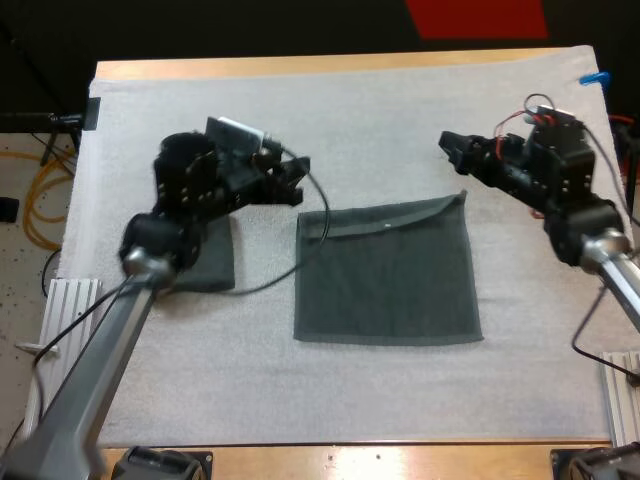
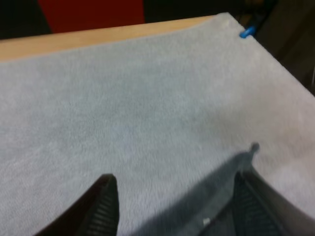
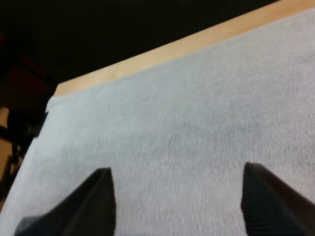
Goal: Pick towel from pile fold and stack
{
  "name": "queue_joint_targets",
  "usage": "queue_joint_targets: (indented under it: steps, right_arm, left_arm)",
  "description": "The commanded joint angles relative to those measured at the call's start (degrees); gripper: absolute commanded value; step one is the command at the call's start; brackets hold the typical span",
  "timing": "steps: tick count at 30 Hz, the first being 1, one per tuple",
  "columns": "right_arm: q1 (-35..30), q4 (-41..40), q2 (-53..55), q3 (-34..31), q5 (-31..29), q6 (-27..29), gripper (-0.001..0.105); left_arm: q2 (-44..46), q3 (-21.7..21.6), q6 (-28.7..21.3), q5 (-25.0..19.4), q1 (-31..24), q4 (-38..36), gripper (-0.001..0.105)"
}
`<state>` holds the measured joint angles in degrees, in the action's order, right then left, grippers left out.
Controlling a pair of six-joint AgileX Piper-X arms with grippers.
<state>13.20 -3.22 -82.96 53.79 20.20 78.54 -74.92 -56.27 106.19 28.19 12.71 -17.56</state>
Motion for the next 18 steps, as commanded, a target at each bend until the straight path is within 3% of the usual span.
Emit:
queue_joint_targets:
  steps: [1, 8, 18]
  right_arm:
    - [-0.25, -3.10, 2.17, 0.55, 0.70, 2.38, 0.047]
    - [0.39, -19.62, 13.37, 0.76, 0.70, 9.24, 0.000]
    - [8.42, -38.30, 19.32, 0.89, -0.76, 10.30, 0.000]
  left_arm:
    - [2.51, -0.53, -2.40, -0.75, 0.10, -4.42, 0.051]
    - [15.63, -0.53, -5.68, -4.12, 0.10, -21.44, 0.051]
    - [27.99, -0.53, -5.72, -4.44, 0.10, -37.60, 0.051]
